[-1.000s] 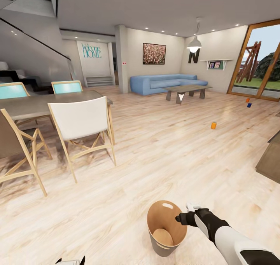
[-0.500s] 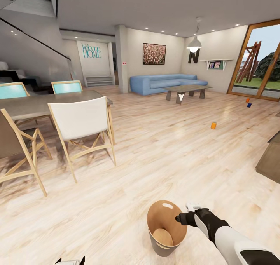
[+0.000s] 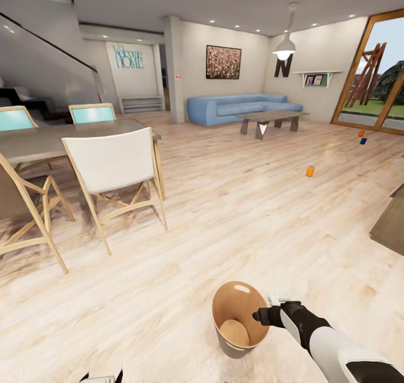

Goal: Put the three can of soda from the living room inside the tash can in the kitchen.

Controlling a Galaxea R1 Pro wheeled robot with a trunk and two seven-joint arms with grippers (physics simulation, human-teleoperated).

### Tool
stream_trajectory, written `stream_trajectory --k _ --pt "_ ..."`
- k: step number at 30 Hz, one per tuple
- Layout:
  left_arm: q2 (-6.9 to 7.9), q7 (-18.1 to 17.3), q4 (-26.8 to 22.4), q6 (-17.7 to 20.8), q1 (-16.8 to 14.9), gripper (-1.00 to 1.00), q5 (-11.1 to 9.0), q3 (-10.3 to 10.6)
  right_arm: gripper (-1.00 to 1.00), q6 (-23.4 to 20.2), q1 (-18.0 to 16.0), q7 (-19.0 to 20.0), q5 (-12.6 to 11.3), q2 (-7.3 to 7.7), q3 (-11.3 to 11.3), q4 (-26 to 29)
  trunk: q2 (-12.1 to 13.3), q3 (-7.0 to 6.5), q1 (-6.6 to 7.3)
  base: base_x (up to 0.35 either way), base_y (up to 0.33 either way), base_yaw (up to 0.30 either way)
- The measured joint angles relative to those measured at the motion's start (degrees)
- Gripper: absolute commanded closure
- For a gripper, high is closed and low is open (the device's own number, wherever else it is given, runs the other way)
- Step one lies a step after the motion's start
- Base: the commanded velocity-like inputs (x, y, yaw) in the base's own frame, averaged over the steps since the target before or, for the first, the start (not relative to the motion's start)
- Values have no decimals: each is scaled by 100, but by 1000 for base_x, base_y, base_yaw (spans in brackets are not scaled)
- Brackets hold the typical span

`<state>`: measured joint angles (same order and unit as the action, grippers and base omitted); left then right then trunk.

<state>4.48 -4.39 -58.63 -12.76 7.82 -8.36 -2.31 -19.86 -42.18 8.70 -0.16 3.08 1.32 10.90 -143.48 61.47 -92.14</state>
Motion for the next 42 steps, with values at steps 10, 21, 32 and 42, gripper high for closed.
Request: stream_trajectory --k 10,21,32,42 --pt "0 0 1 -3 0 -100 1 2 -100 0 0 0 -1 -9 1 3 -7 111 -13 0 0 0" --pt "0 5 2 -7 0 -100 1 2 -100 0 0 0 -1 -16 8 0 -13 222 -26 0 0 0" --pt "0 8 1 -8 0 -100 -3 2 -100 0 0 3 -1 -18 9 2 -16 267 -31 0 0 0" --pt "2 7 -3 -8 0 -100 -7 2 100 -3 -2 -13 22 -25 -32 9 -17 266 -30 0 0 0"
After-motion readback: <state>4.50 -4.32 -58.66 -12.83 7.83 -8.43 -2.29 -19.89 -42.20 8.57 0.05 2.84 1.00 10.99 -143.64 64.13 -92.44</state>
